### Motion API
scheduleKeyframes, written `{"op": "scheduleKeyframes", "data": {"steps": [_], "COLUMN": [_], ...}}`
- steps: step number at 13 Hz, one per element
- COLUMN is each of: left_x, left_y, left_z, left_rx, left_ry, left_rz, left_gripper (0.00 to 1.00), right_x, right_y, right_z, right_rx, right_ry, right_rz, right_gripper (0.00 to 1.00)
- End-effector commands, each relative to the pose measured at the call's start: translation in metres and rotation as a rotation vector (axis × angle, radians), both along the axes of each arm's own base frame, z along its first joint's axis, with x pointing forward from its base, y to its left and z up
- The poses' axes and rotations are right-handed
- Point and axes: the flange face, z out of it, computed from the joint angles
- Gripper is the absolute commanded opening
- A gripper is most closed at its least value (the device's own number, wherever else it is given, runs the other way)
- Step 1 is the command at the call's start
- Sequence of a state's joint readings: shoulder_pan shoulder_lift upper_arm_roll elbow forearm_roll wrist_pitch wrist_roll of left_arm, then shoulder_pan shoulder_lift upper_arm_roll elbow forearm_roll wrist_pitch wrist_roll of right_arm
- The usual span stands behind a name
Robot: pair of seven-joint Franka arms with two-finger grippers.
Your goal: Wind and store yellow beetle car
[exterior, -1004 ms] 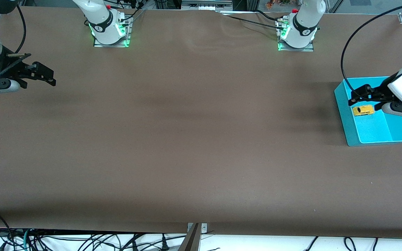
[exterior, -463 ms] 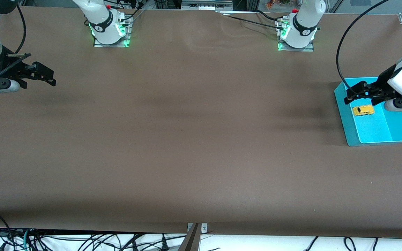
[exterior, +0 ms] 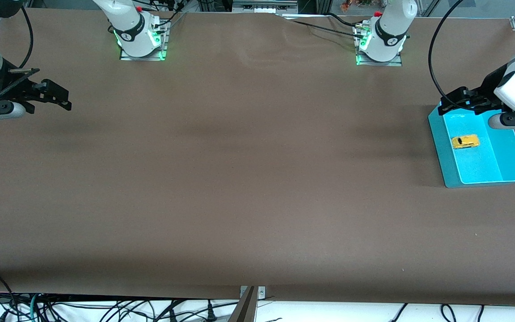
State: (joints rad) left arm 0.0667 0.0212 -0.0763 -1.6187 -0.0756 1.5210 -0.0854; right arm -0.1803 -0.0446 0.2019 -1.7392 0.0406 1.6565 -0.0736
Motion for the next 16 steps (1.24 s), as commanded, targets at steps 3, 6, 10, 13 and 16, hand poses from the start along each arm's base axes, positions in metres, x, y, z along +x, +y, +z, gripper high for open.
{"op": "scheduleKeyframes", "data": {"steps": [3, 6, 10, 13, 16], "left_x": [0.0086, 0.0081, 0.0083, 0.0083, 0.0083], "left_y": [0.0068, 0.0102, 0.0093, 0.0091, 0.008], "left_z": [0.0003, 0.0, 0.0019, 0.0019, 0.0019], "left_rx": [0.023, 0.023, 0.022, 0.02, 0.019], "left_ry": [0.019, 0.024, 0.027, 0.027, 0.027], "left_rz": [0.009, 0.015, 0.013, 0.013, 0.012], "left_gripper": [1.0, 1.0, 1.0, 1.0, 1.0], "right_x": [0.003, 0.003, 0.003, 0.0029, 0.003], "right_y": [0.001, 0.0009, 0.001, 0.001, 0.001], "right_z": [0.0071, 0.0071, 0.0071, 0.0064, 0.0071], "right_rx": [-0.002, -0.003, -0.002, -0.002, -0.002], "right_ry": [-0.008, -0.008, -0.008, -0.006, -0.008], "right_rz": [0.01, 0.01, 0.01, 0.01, 0.01], "right_gripper": [1.0, 1.0, 1.0, 1.0, 1.0]}}
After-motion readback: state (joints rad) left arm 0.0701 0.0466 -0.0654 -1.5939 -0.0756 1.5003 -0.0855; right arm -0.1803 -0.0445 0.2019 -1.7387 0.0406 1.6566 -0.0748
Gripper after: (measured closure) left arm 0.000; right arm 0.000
